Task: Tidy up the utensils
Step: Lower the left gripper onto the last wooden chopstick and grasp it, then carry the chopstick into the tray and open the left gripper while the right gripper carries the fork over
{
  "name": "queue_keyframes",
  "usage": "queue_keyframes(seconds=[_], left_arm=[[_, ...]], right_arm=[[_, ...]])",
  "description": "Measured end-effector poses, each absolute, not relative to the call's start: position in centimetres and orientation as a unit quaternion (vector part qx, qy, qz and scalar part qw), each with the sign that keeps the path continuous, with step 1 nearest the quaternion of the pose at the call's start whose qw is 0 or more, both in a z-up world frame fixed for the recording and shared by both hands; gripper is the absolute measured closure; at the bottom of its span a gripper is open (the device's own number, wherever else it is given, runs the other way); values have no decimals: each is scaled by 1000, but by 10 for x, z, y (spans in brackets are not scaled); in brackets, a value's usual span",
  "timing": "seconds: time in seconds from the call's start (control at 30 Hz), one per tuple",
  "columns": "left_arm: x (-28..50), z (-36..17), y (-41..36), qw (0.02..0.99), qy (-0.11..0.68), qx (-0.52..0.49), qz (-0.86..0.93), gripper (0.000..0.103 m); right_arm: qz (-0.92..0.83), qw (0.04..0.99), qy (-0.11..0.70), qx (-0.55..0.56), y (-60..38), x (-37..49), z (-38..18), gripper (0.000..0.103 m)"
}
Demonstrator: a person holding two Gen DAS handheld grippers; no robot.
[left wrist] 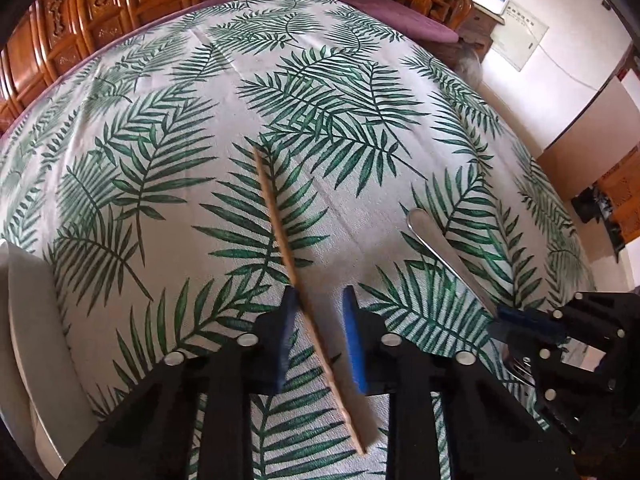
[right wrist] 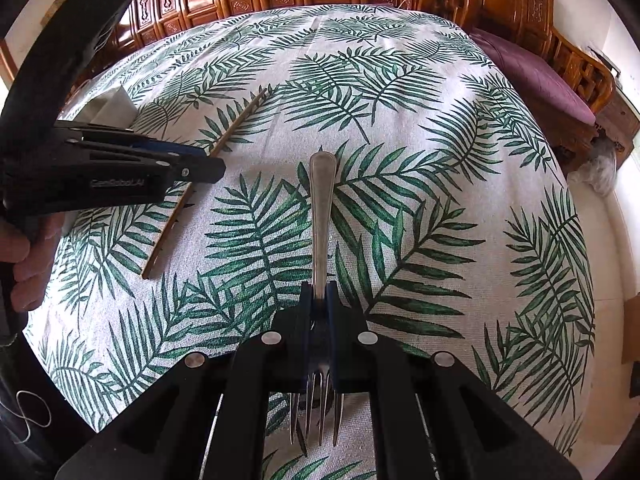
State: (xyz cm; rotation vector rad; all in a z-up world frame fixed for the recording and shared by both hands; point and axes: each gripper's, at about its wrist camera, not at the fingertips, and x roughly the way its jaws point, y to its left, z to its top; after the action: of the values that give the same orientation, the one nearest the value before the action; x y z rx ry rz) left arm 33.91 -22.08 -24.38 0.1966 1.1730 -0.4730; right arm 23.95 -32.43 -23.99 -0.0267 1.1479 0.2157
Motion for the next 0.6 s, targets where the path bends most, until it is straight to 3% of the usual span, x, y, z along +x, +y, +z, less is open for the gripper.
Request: queue_keyframes(seconds=[0.03,0.13,0.6], left_arm=[[339,-244,-221,804,545,98,-217,95],[339,-243,-215,805,545,84,-218,98],[319,-185,-183,842,489,59,-223,99]], right_arm=[[102,834,542,-12,-324,240,-240,95],[100,836,540,-15,-324,239,-239,95],[94,850,518,-23,-314,235,-210,95]])
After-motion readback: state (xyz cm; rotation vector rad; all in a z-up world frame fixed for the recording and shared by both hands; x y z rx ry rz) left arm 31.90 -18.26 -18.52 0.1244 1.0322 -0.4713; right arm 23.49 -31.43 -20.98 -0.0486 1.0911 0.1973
